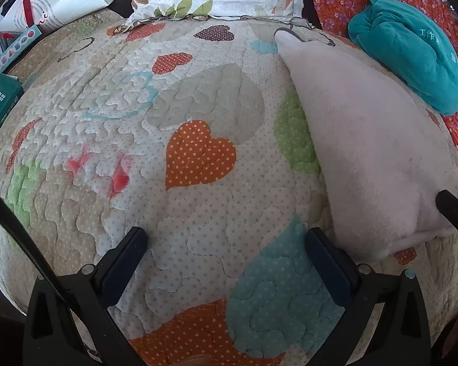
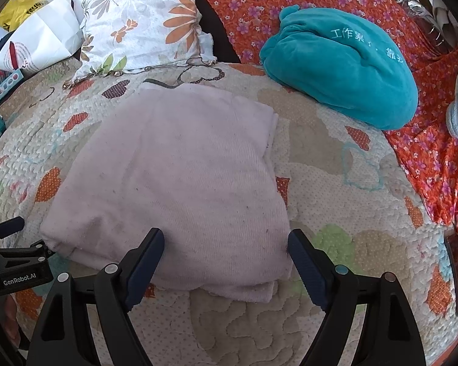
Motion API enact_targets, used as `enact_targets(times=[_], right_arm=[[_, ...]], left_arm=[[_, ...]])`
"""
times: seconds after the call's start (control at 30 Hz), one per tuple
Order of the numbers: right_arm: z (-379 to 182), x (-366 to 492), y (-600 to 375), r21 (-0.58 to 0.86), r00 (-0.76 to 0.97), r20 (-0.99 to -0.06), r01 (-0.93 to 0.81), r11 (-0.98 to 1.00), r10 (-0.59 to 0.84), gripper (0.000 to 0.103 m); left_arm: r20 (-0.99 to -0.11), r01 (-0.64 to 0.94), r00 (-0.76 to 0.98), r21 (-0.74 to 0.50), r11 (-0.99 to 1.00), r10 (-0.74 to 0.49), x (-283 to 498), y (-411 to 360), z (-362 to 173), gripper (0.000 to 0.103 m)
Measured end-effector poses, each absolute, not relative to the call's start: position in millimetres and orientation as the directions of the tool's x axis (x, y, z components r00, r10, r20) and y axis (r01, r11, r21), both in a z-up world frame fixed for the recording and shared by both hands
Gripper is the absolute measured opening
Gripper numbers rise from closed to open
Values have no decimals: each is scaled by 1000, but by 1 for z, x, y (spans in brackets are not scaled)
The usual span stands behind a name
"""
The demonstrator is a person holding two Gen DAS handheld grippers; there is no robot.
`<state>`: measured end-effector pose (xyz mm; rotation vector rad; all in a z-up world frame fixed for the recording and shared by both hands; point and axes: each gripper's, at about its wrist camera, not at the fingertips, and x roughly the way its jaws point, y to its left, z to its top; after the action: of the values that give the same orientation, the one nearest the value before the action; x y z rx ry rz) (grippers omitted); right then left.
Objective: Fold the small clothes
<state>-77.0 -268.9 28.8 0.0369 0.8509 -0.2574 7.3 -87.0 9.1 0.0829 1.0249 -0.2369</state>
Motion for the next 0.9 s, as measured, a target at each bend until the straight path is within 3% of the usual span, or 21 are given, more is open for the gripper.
enact_targets(times=[0.9], right_arm=[[19,-83,-272,-69,588,-779,266,961,-219,90]], left_arm=[[-849,239,503,-45,970,-163,5,-88,9,103]])
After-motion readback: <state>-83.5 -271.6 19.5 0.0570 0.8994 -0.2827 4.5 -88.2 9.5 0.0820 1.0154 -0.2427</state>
